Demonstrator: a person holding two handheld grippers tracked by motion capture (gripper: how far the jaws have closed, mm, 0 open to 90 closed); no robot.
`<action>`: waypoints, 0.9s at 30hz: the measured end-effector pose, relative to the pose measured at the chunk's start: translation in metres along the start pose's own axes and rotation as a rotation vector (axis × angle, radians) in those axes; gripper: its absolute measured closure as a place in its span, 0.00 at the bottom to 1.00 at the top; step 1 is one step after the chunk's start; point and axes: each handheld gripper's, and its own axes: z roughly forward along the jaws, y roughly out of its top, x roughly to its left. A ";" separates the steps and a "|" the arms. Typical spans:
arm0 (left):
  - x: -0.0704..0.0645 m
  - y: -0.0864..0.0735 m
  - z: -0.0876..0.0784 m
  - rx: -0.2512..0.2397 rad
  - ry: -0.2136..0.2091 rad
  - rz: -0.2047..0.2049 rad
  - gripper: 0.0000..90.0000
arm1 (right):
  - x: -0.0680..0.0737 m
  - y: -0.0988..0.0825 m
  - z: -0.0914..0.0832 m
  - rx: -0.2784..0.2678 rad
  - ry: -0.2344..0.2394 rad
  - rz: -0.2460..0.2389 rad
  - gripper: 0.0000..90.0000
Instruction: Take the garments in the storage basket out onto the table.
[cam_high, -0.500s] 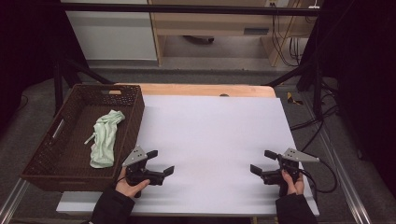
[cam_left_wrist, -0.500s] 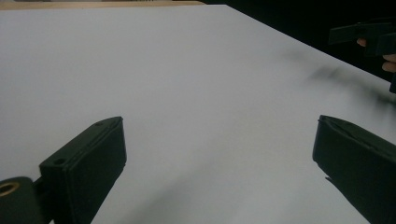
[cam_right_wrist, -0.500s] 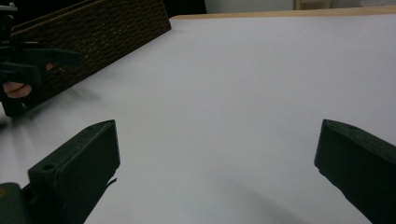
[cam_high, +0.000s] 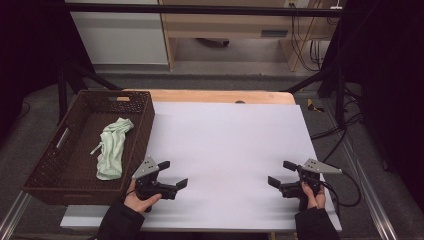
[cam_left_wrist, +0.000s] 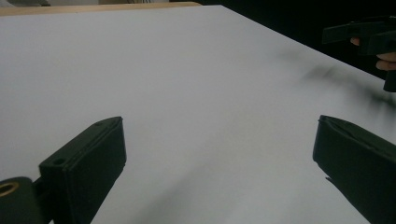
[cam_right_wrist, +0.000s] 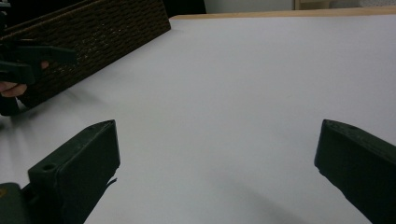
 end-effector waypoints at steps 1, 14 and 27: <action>-0.001 0.001 0.000 0.005 -0.002 0.001 0.02 | 0.000 0.000 0.000 0.001 0.000 -0.002 0.01; -0.007 0.012 -0.004 0.016 0.002 0.019 0.02 | 0.000 0.000 0.001 0.001 0.001 -0.002 0.01; -0.014 0.028 -0.014 0.003 0.023 0.029 0.02 | 0.000 0.000 0.000 -0.002 -0.004 -0.003 0.01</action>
